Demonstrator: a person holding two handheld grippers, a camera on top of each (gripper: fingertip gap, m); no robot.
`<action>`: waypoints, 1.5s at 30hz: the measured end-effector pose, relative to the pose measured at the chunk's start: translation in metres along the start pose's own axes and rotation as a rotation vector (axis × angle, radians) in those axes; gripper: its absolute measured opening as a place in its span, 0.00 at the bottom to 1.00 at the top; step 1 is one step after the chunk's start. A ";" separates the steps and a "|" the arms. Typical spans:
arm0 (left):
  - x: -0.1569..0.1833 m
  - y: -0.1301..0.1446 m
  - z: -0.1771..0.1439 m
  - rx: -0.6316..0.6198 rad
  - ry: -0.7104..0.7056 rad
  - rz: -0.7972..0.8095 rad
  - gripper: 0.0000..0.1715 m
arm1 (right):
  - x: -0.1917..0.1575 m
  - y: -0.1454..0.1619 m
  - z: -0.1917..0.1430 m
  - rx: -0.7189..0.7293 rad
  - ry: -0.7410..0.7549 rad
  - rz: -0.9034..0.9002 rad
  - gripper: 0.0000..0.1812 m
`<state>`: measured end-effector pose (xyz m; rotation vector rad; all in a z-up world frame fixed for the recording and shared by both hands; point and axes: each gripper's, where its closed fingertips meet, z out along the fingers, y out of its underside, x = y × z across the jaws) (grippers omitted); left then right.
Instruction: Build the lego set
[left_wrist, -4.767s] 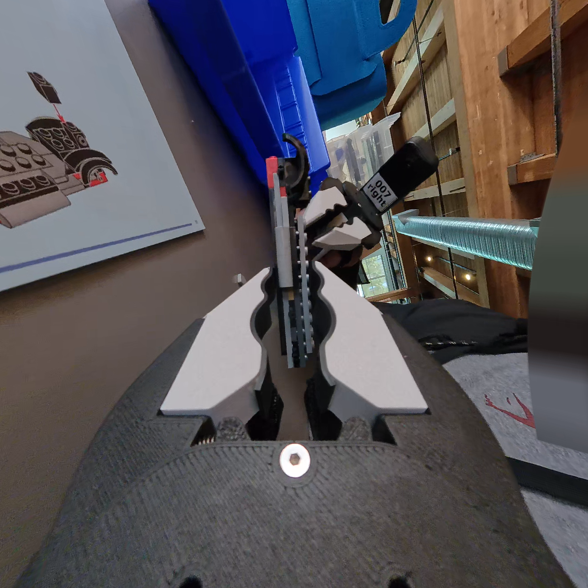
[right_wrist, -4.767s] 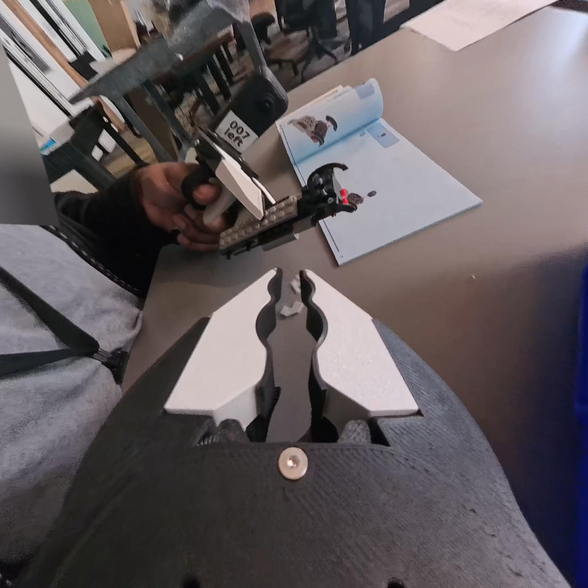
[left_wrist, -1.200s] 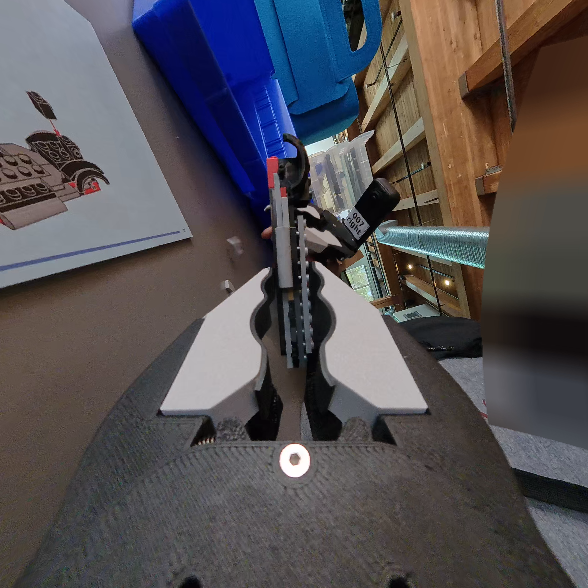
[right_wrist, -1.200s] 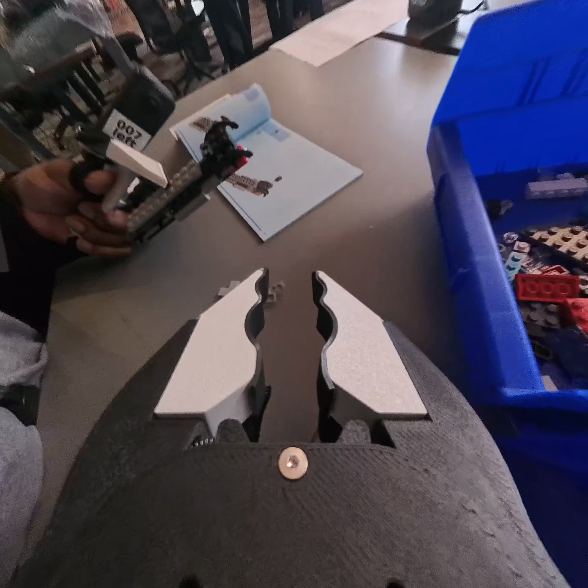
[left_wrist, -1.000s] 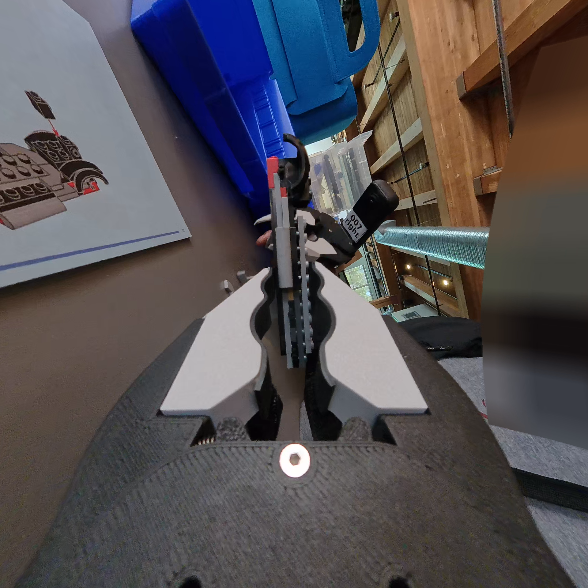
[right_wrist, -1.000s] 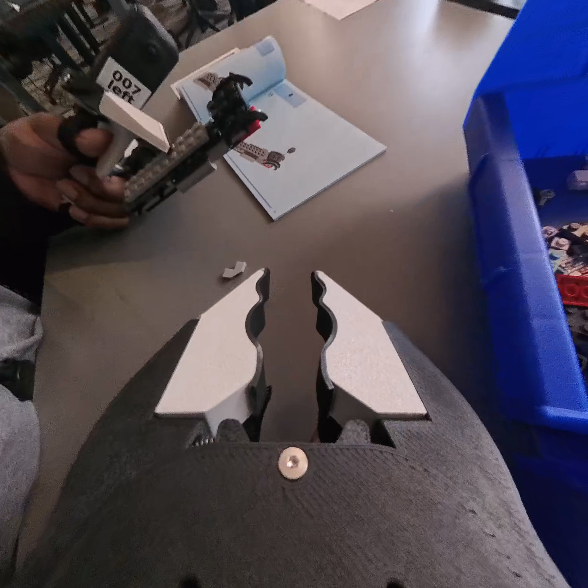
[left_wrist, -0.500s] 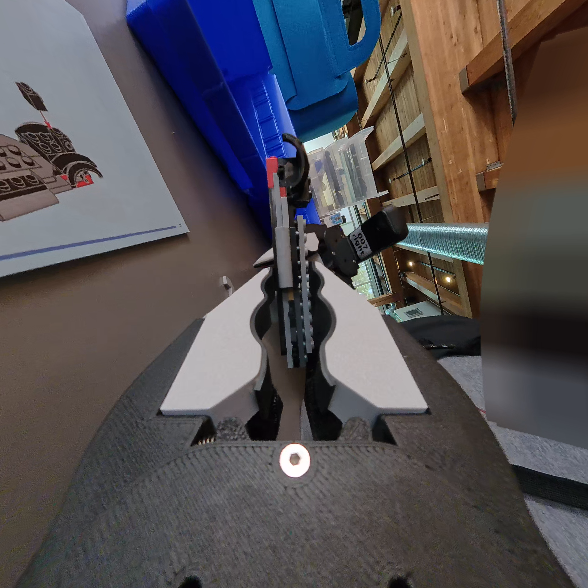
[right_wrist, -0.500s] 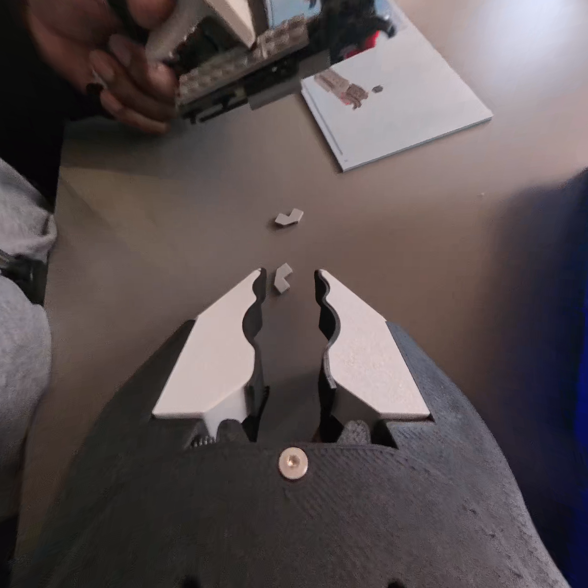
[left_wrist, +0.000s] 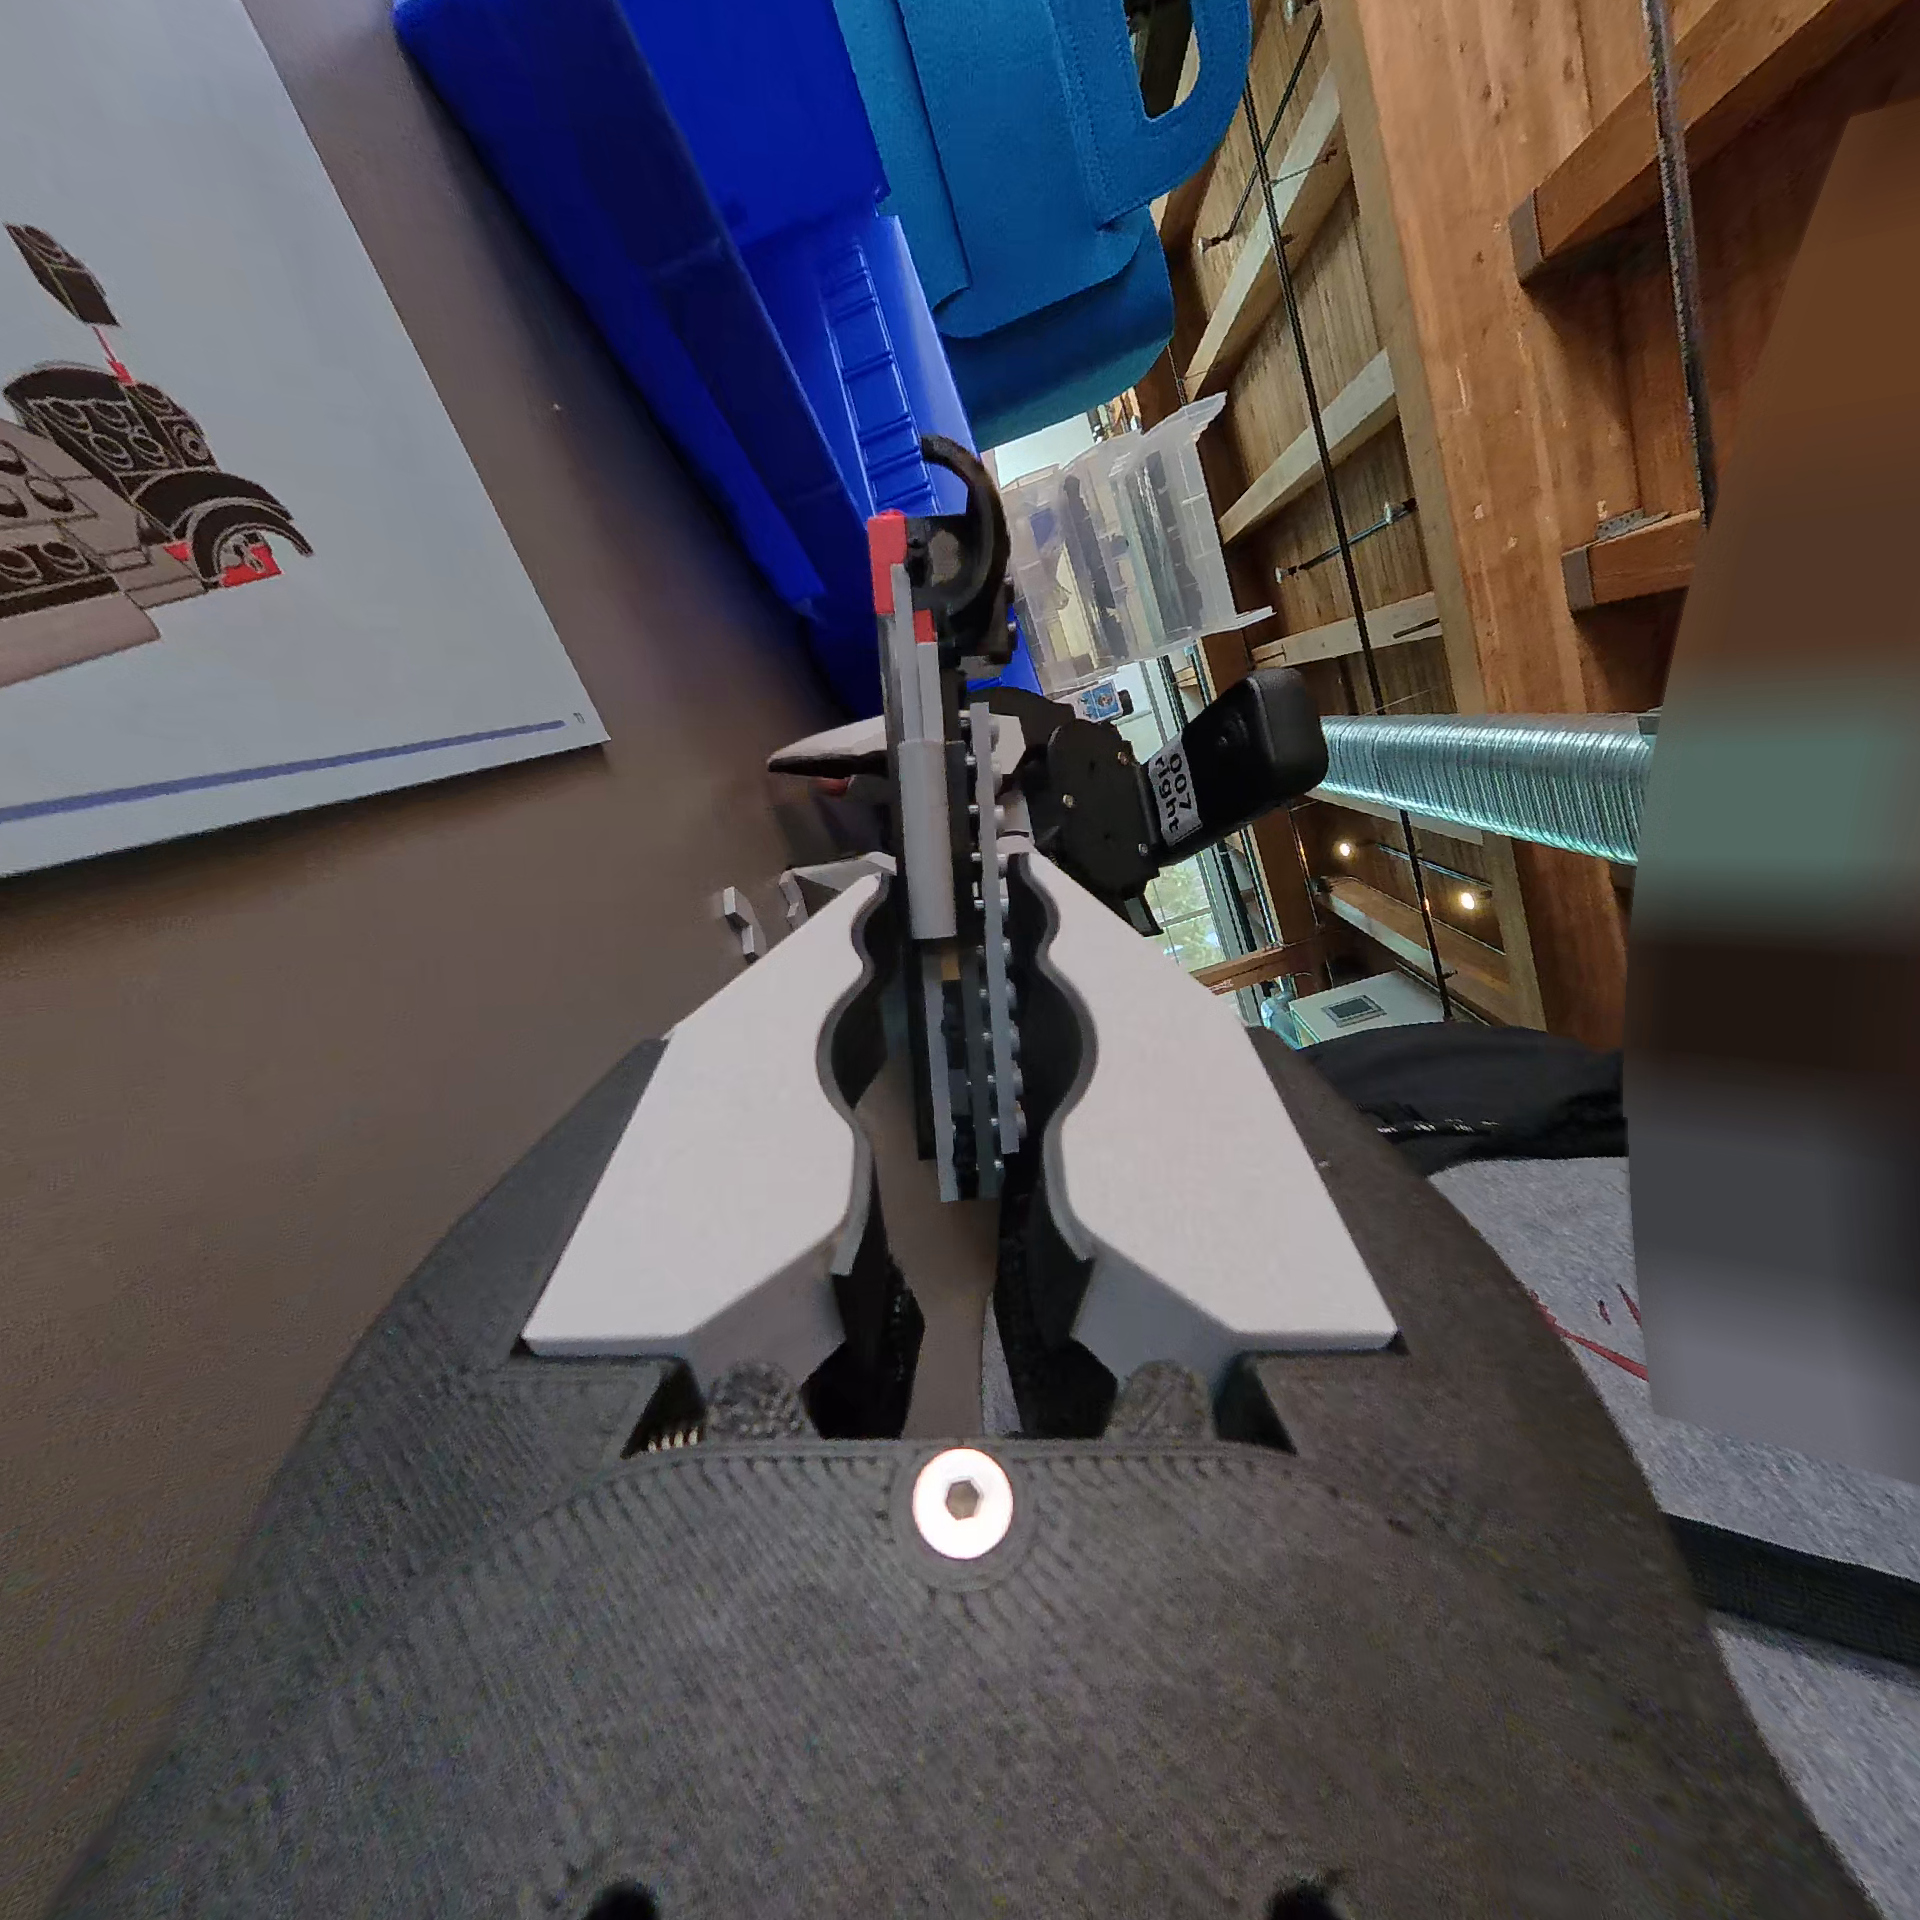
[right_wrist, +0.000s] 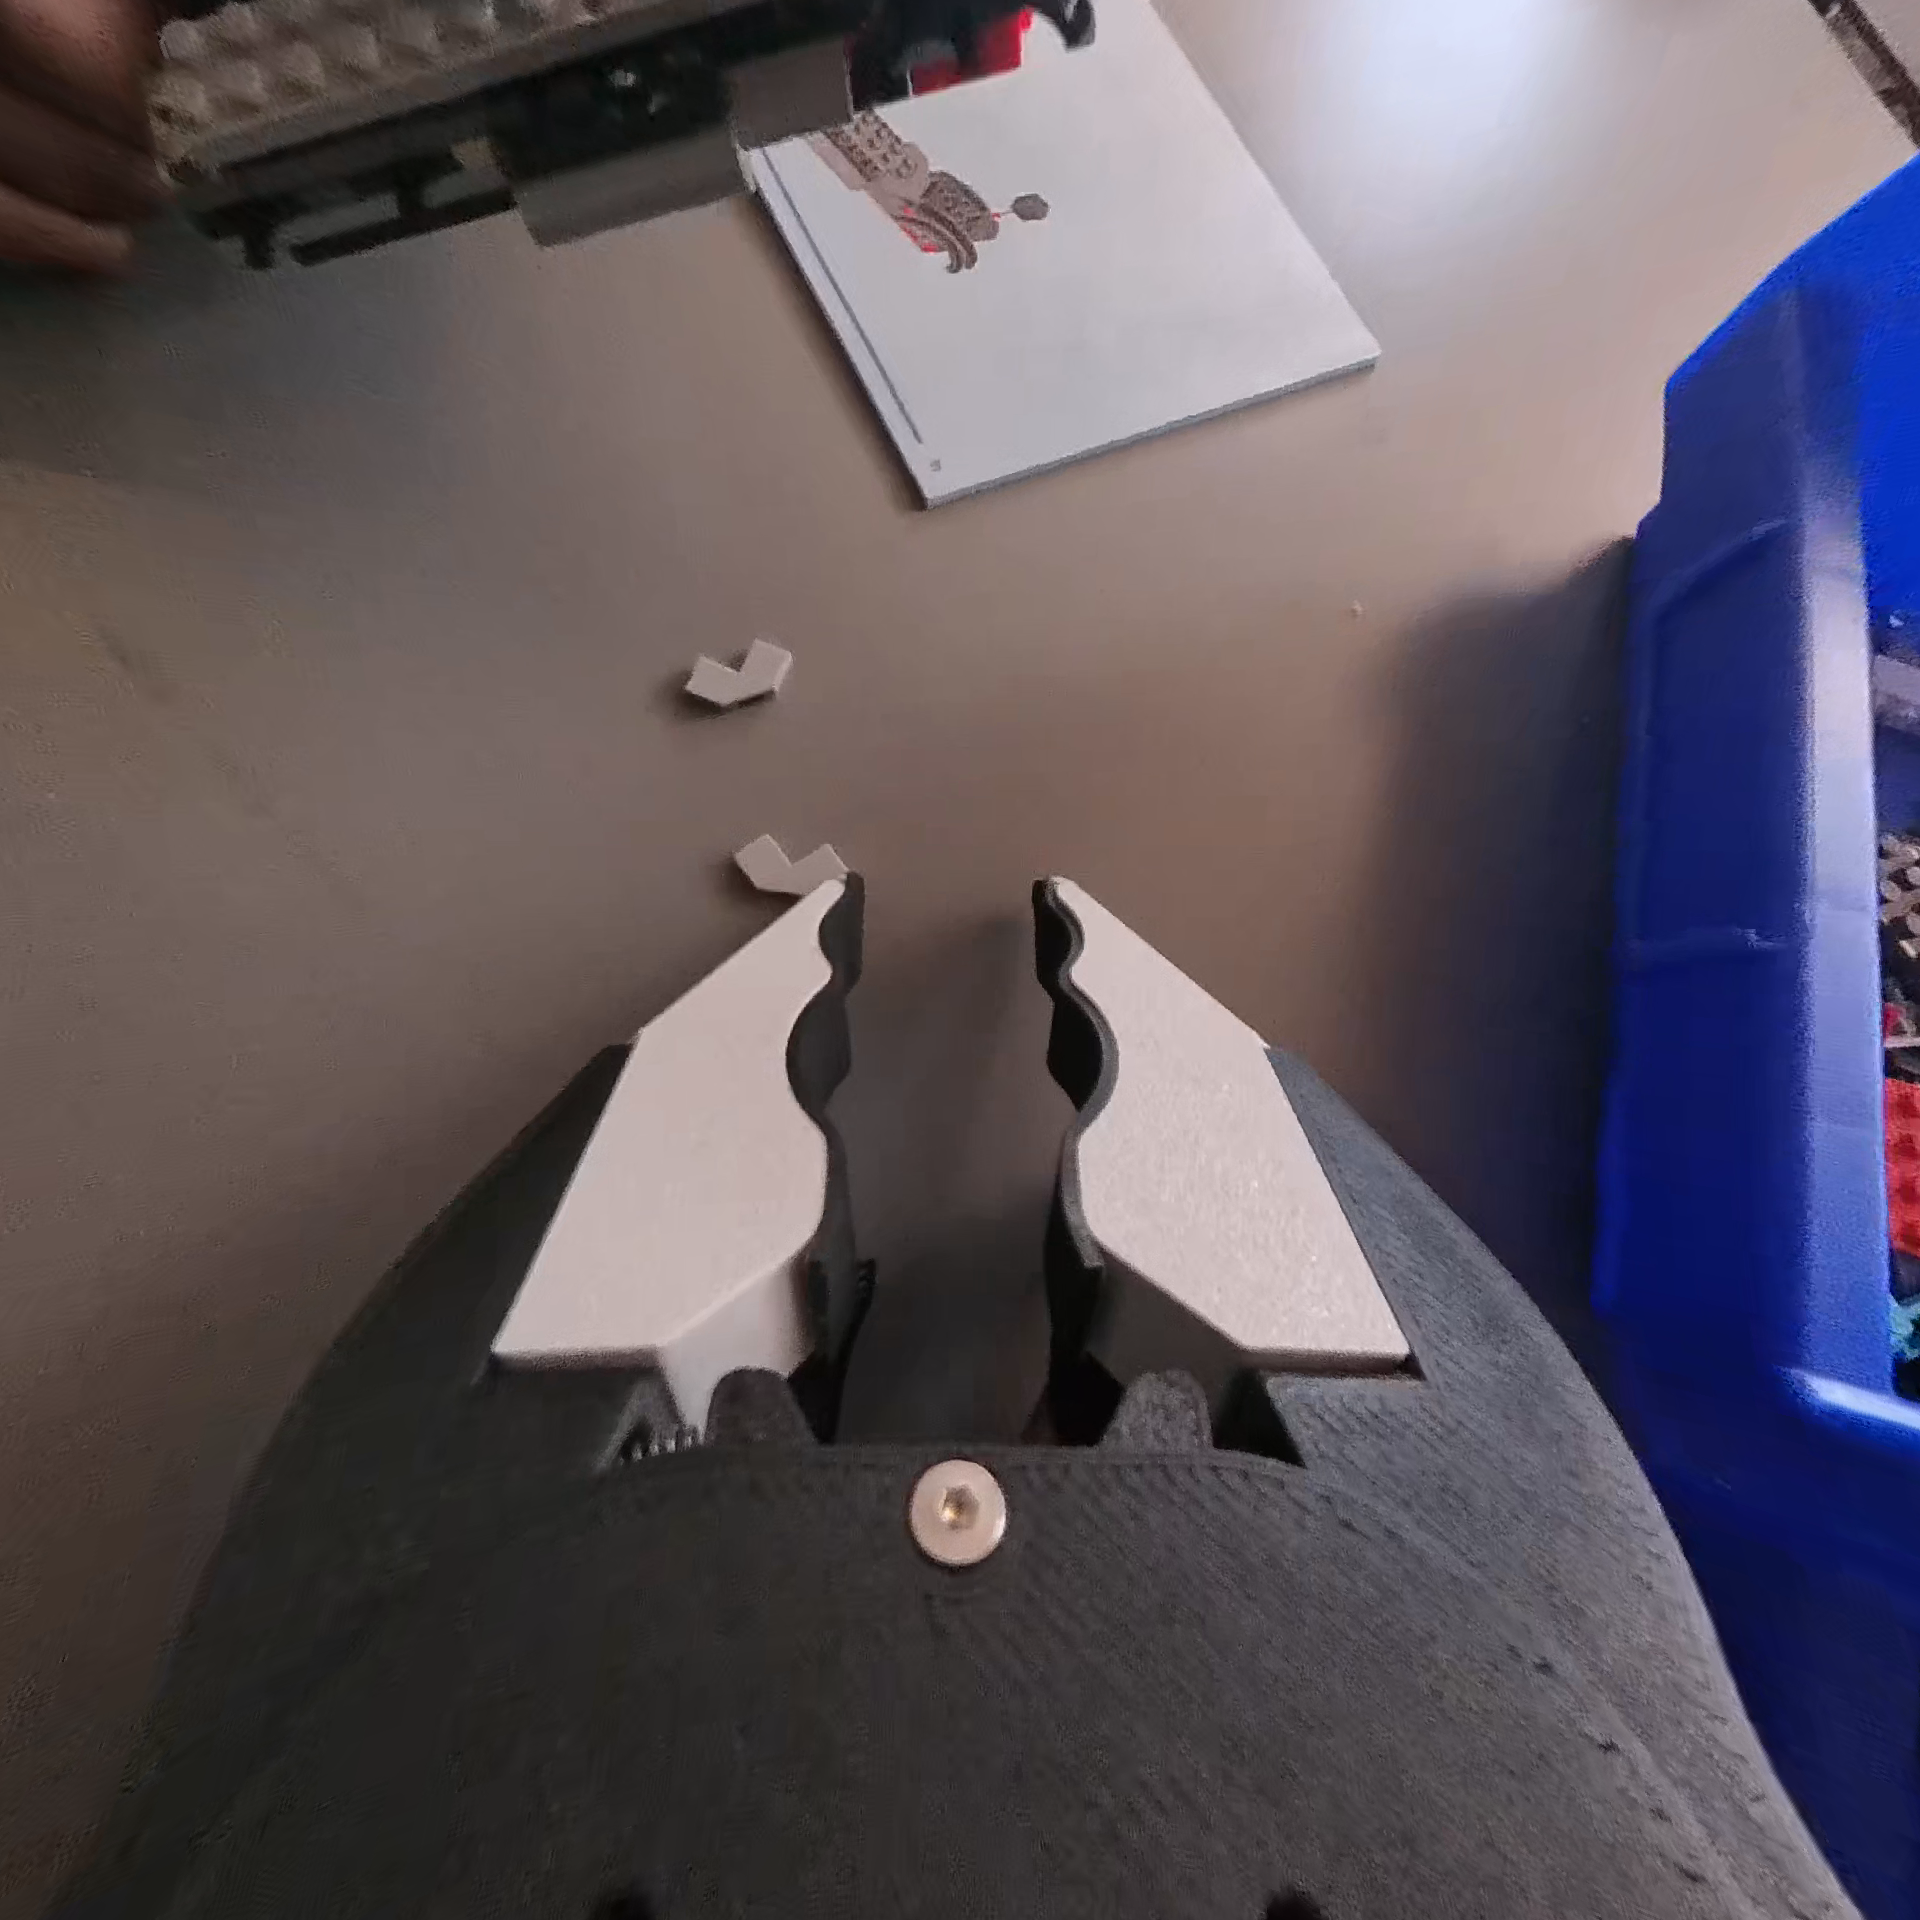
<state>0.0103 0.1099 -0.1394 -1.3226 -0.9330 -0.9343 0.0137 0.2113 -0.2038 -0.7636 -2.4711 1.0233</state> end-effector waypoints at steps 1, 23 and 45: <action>0.000 0.000 0.000 0.000 0.001 -0.001 0.12 | 0.001 0.000 0.001 -0.001 0.010 0.005 0.20; 0.001 0.020 0.005 -0.017 -0.006 -0.076 0.12 | -0.028 -0.003 0.000 -0.054 0.121 0.205 0.16; 0.011 0.048 0.008 -0.114 0.077 -0.244 0.12 | -0.063 -0.097 -0.029 0.313 -0.193 -0.457 0.13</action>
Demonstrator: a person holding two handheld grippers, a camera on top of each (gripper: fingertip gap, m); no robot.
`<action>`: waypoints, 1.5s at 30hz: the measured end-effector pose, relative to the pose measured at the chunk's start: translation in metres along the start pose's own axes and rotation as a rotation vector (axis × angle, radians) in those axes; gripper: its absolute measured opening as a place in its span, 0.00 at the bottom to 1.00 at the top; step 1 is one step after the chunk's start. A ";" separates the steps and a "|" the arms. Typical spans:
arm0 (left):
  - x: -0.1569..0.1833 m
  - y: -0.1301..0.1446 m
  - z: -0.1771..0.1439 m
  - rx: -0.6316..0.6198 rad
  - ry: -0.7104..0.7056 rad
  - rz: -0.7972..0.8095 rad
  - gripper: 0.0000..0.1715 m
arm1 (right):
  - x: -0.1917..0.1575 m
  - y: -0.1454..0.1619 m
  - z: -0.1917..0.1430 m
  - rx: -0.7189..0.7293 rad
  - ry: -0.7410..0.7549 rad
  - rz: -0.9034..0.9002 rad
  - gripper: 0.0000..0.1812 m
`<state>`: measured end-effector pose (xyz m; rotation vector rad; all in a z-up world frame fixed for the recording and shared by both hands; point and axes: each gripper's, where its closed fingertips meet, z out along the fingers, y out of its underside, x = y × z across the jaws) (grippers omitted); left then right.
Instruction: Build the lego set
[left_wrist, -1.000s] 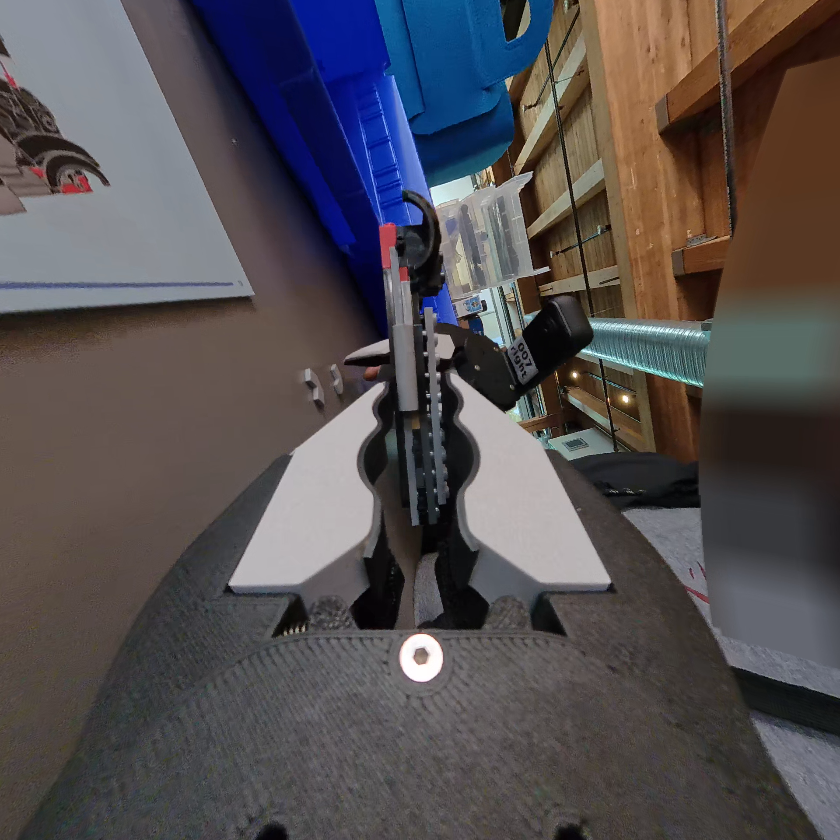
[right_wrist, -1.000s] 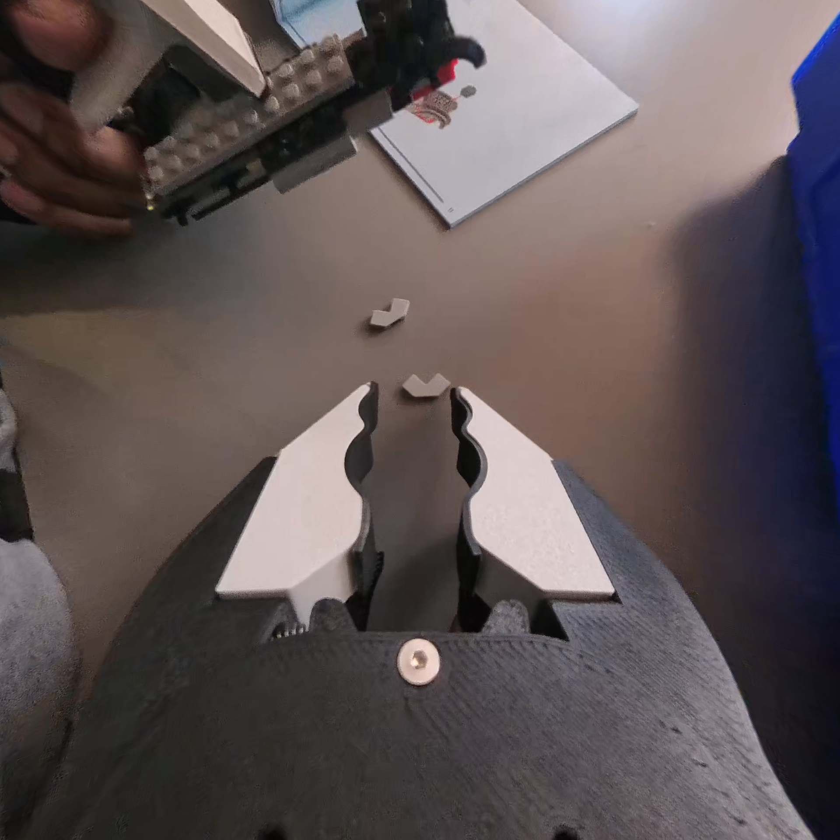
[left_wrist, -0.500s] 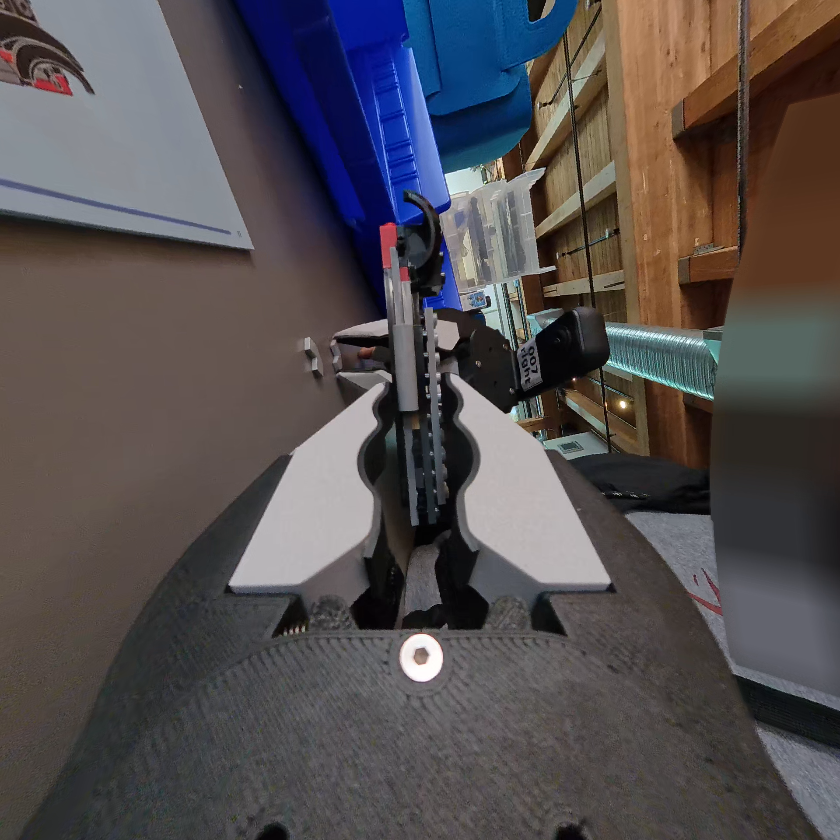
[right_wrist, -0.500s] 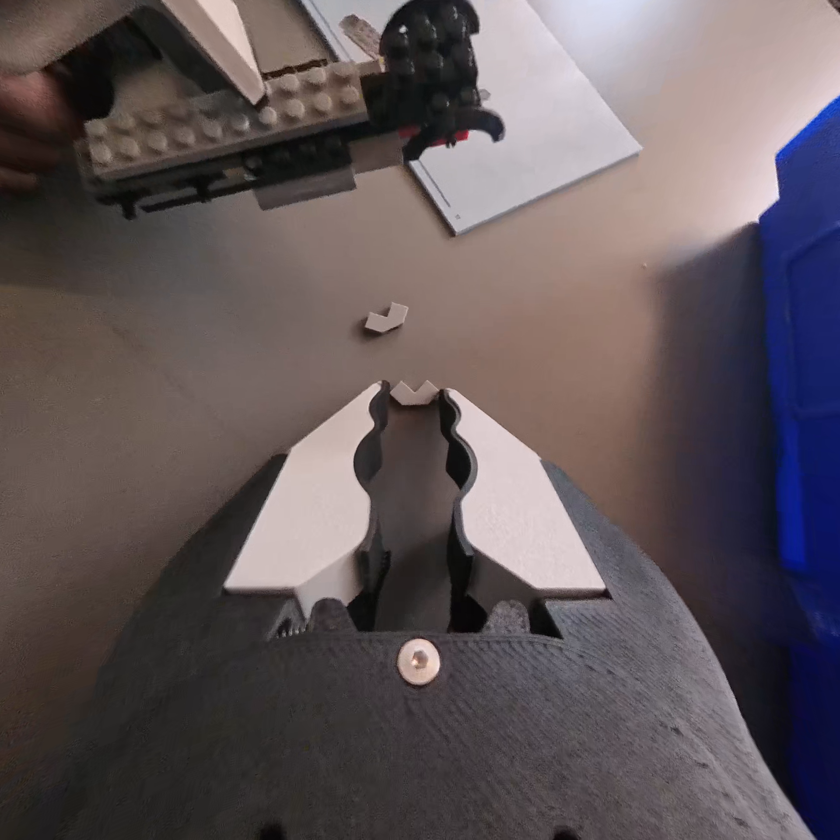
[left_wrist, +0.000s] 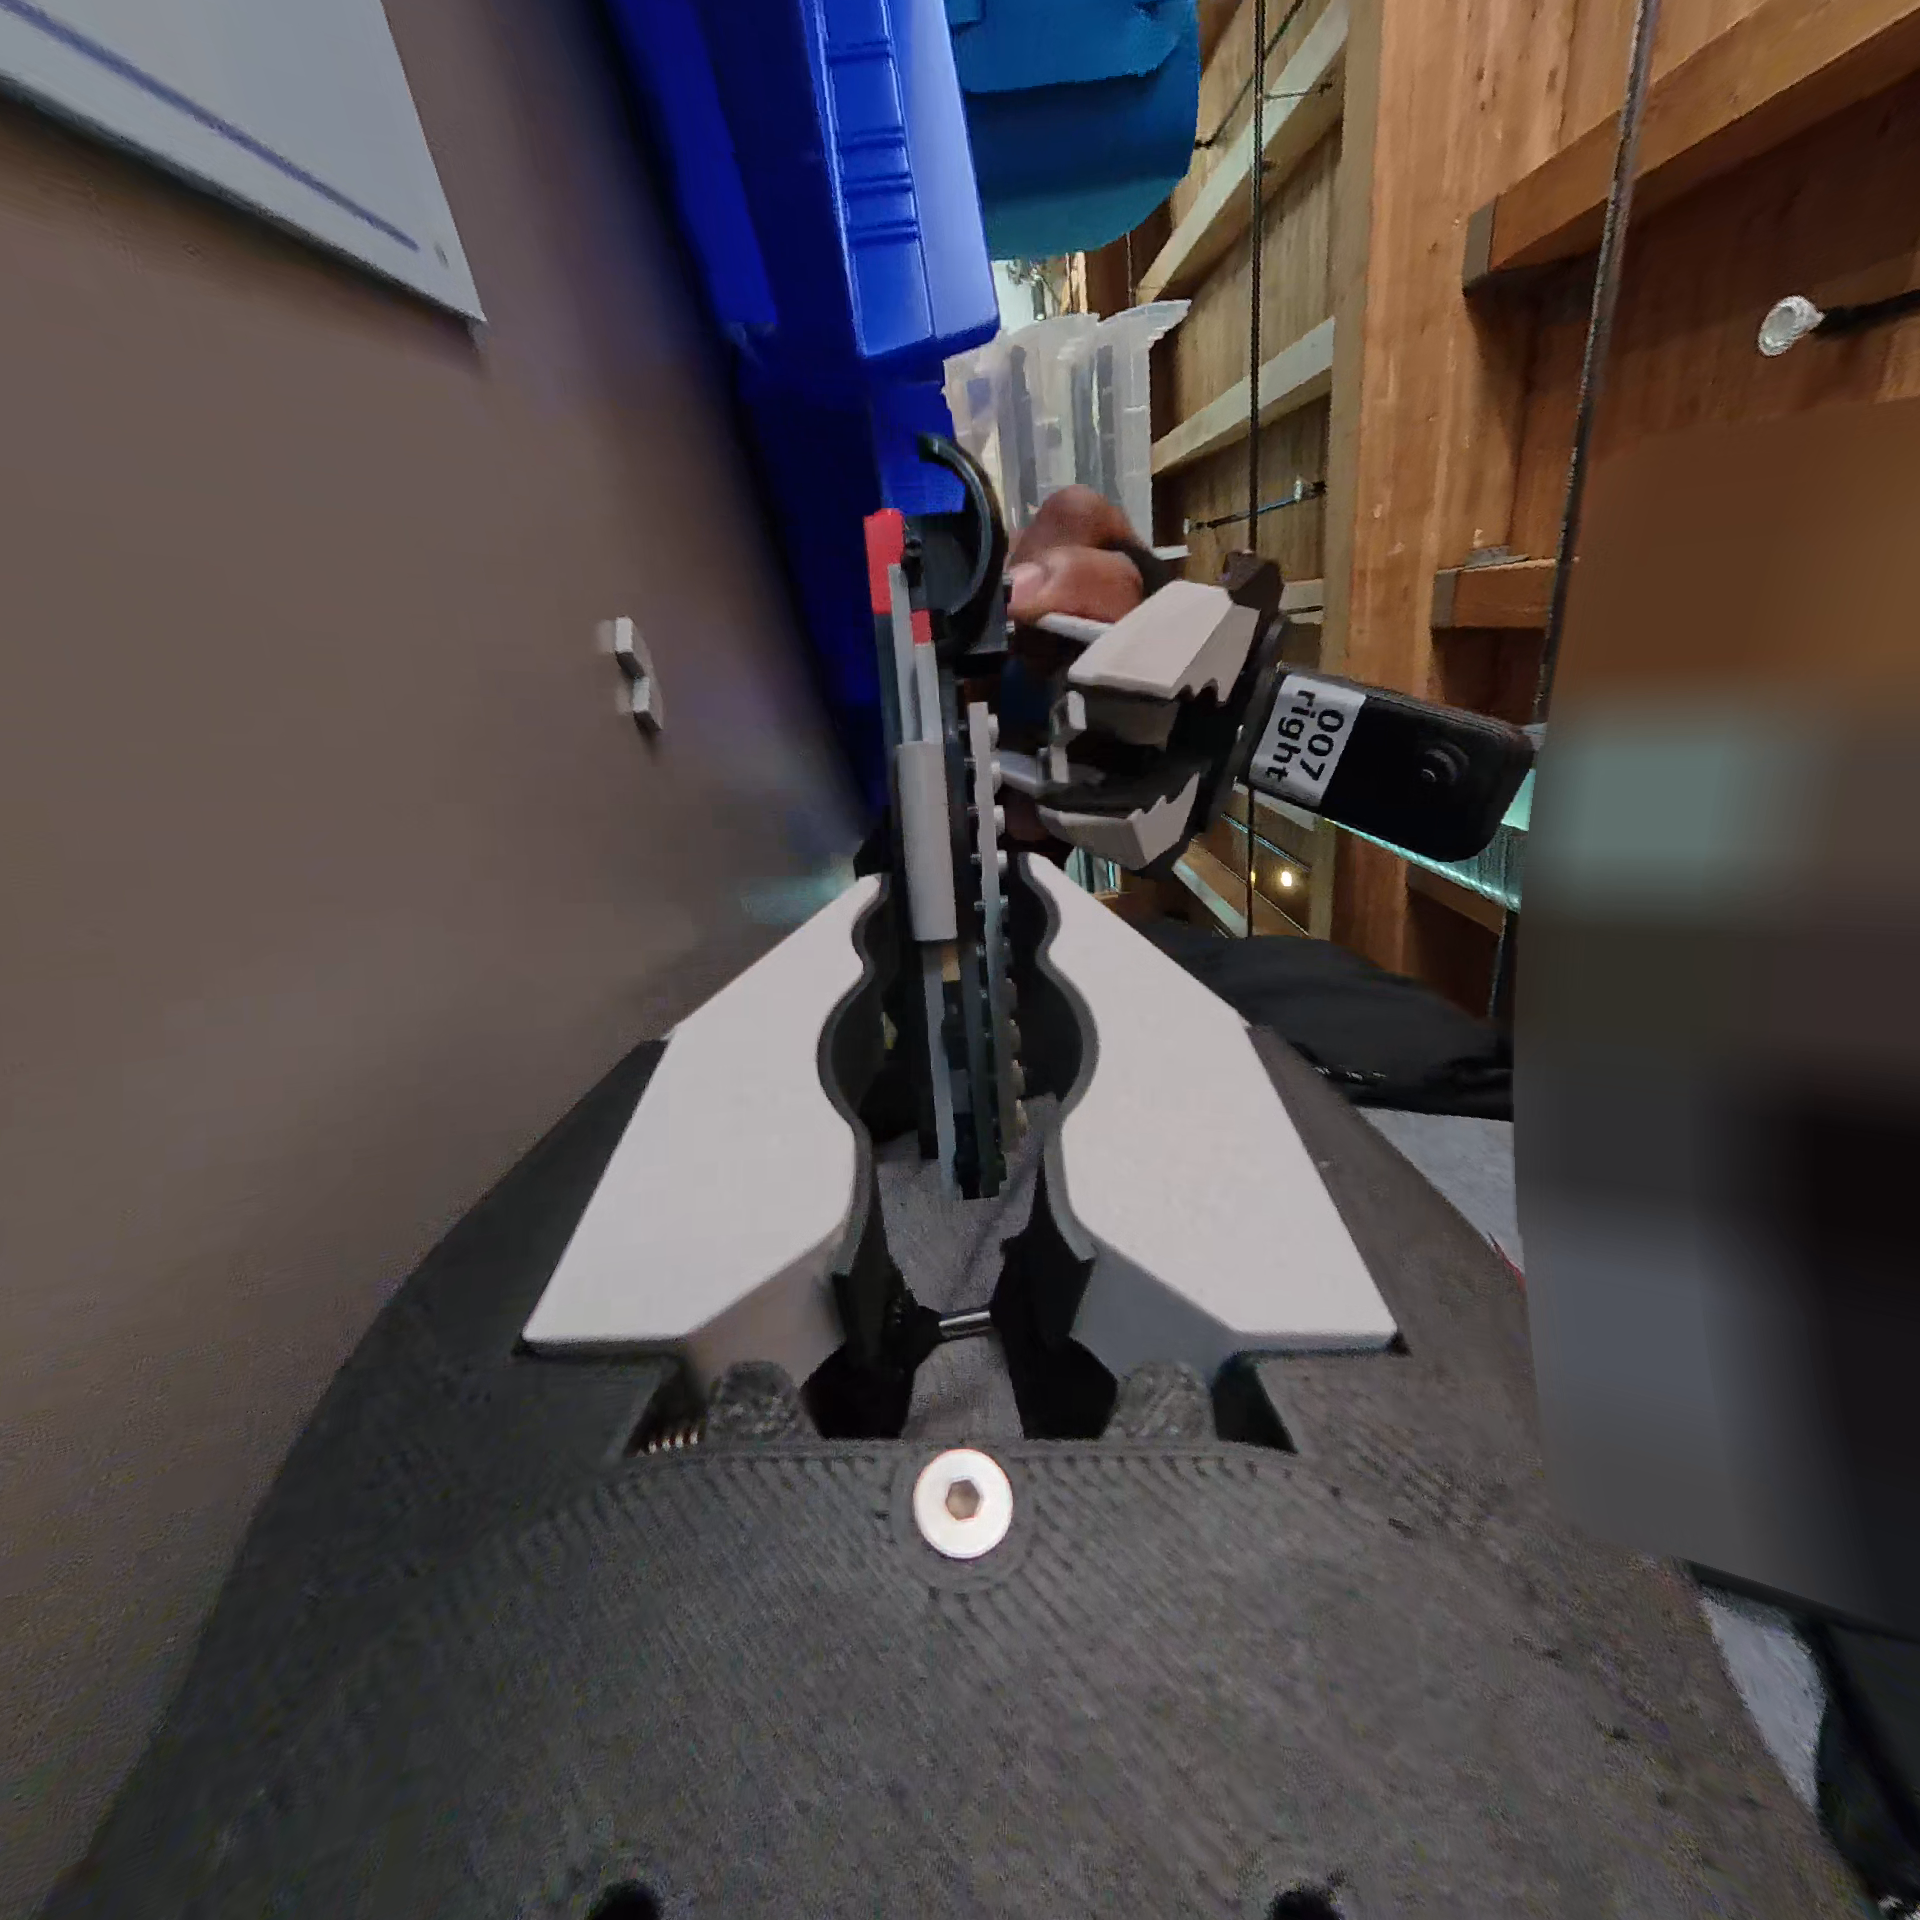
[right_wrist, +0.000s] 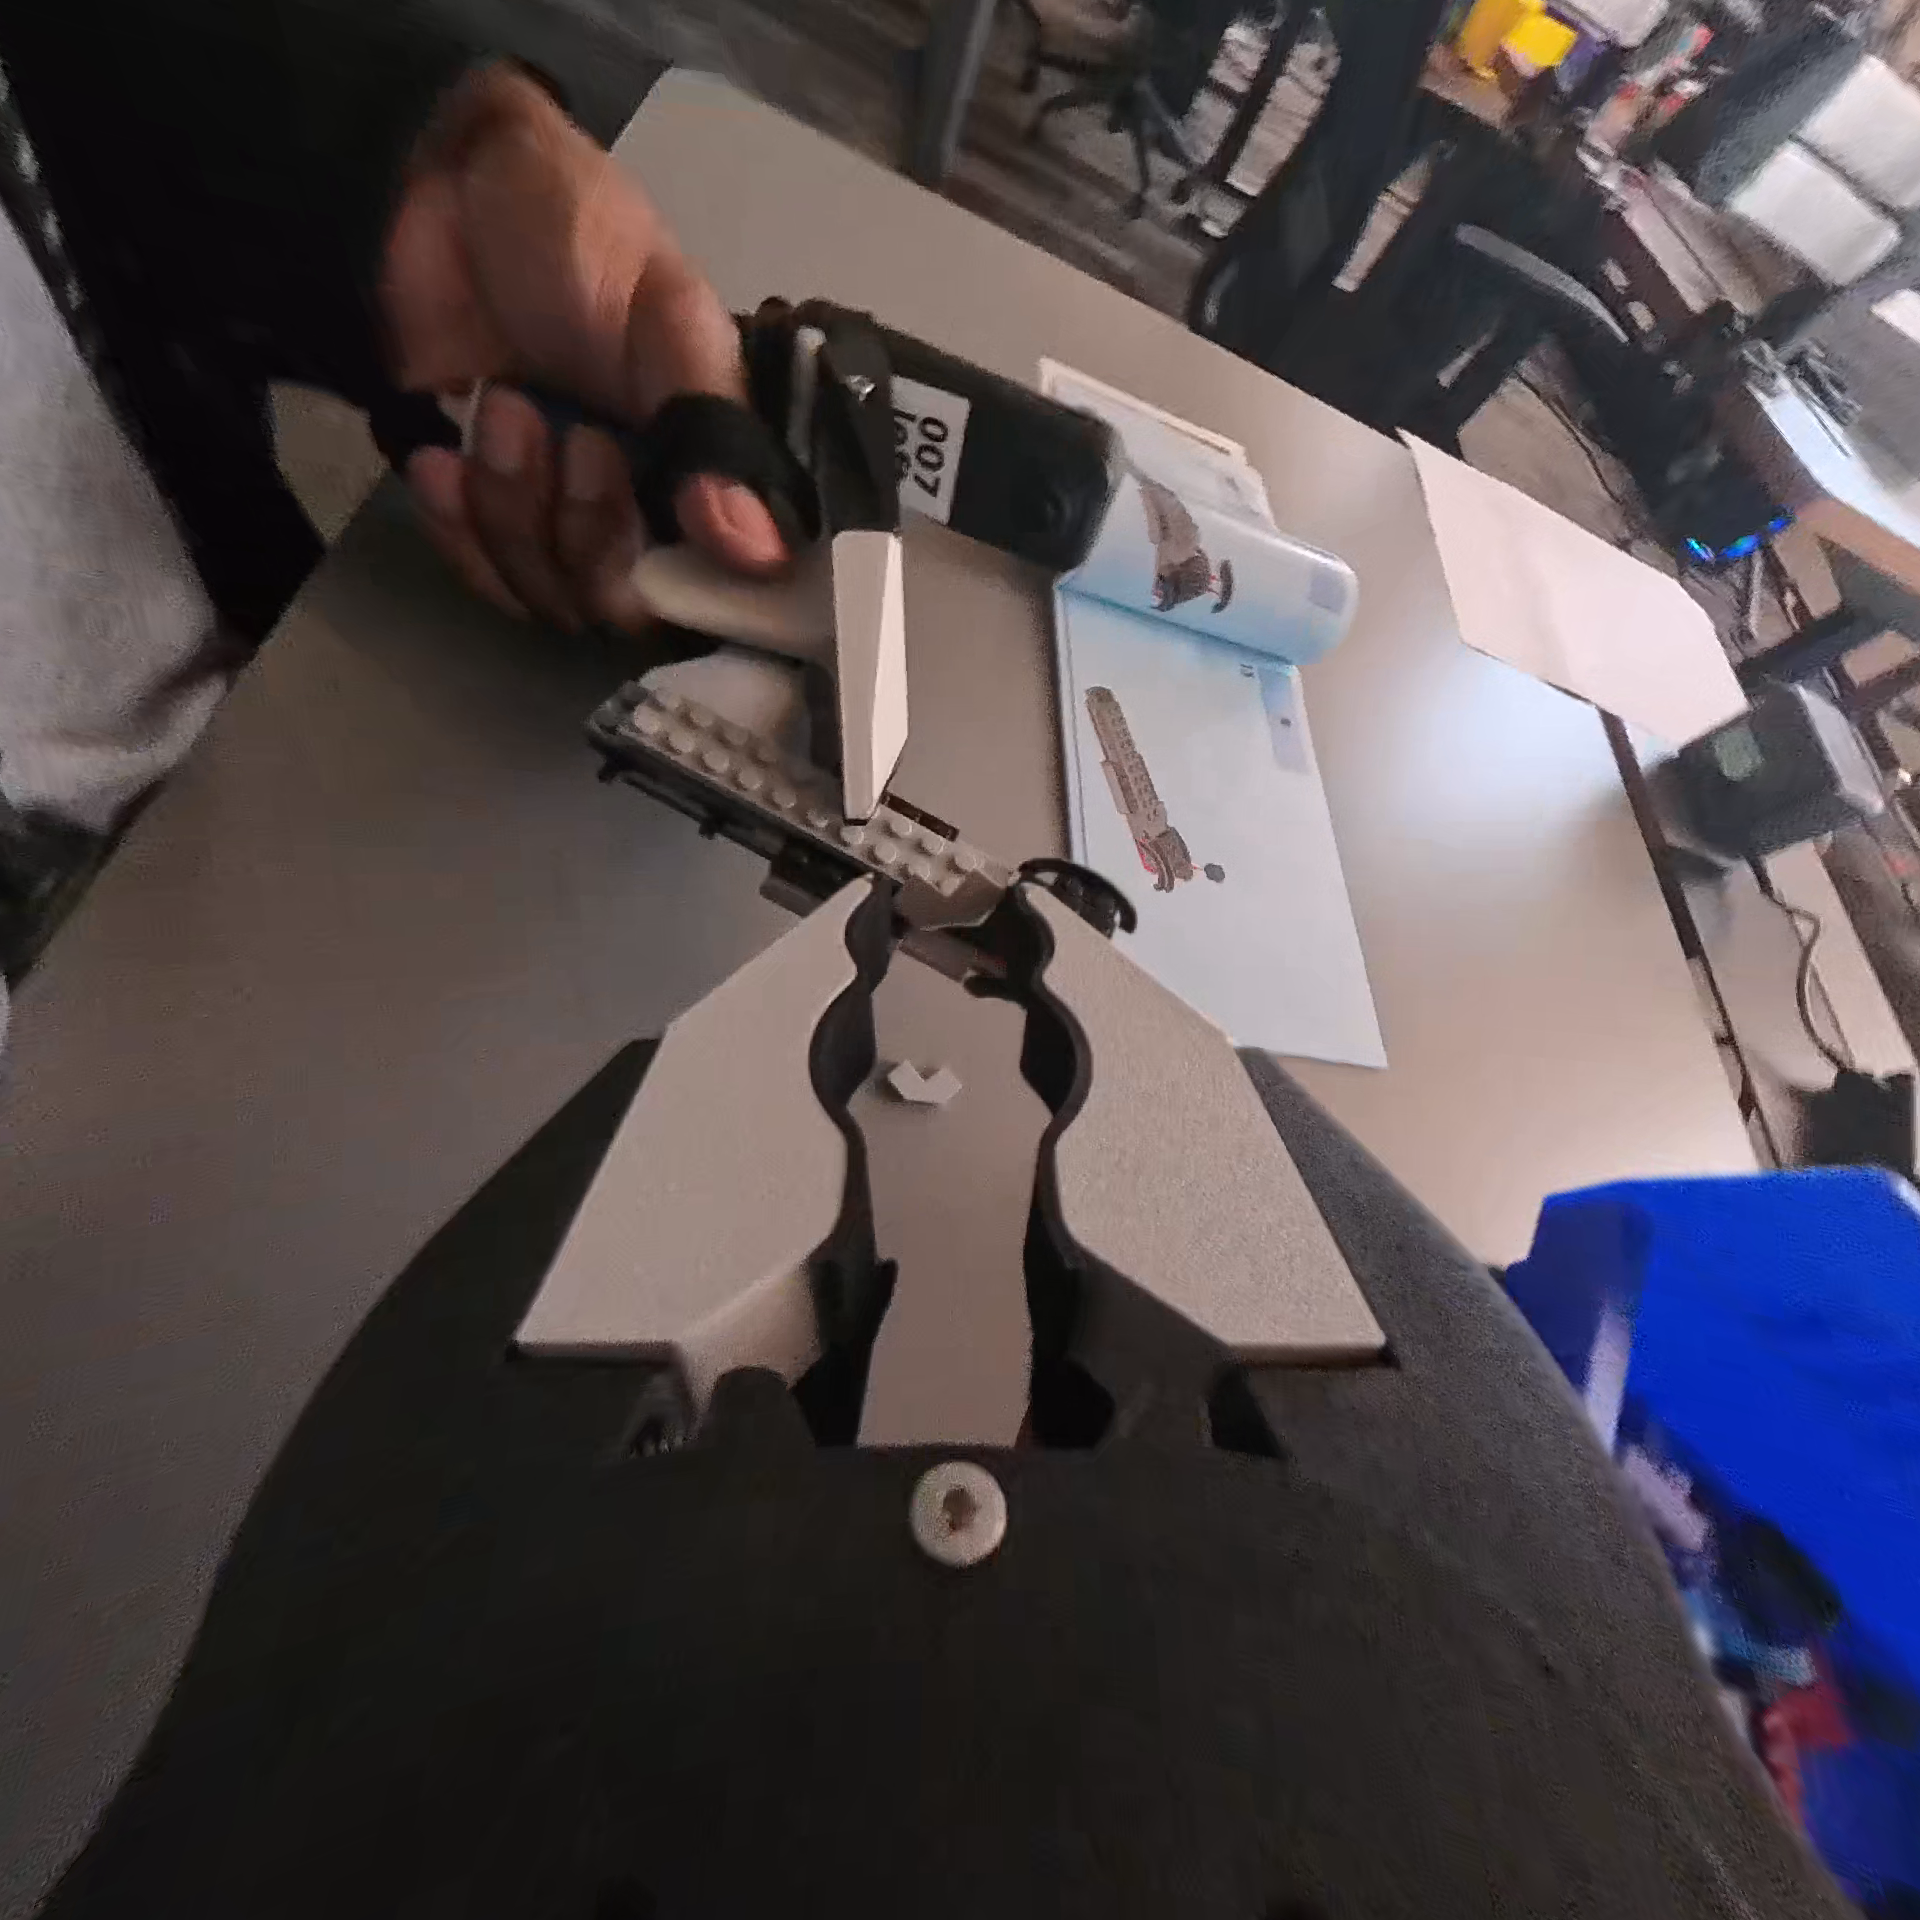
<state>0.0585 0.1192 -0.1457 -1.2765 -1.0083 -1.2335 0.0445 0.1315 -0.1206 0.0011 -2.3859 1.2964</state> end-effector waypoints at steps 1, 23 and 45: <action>0.001 0.002 0.000 -0.004 0.008 -0.006 0.12 | -0.001 0.000 0.002 -0.013 -0.020 -0.039 0.13; 0.004 0.010 -0.002 -0.017 0.035 -0.020 0.12 | -0.005 0.004 0.015 -0.069 -0.136 -0.216 0.13; 0.004 0.010 -0.002 -0.010 0.047 -0.034 0.12 | -0.003 0.004 0.016 -0.023 -0.134 -0.190 0.14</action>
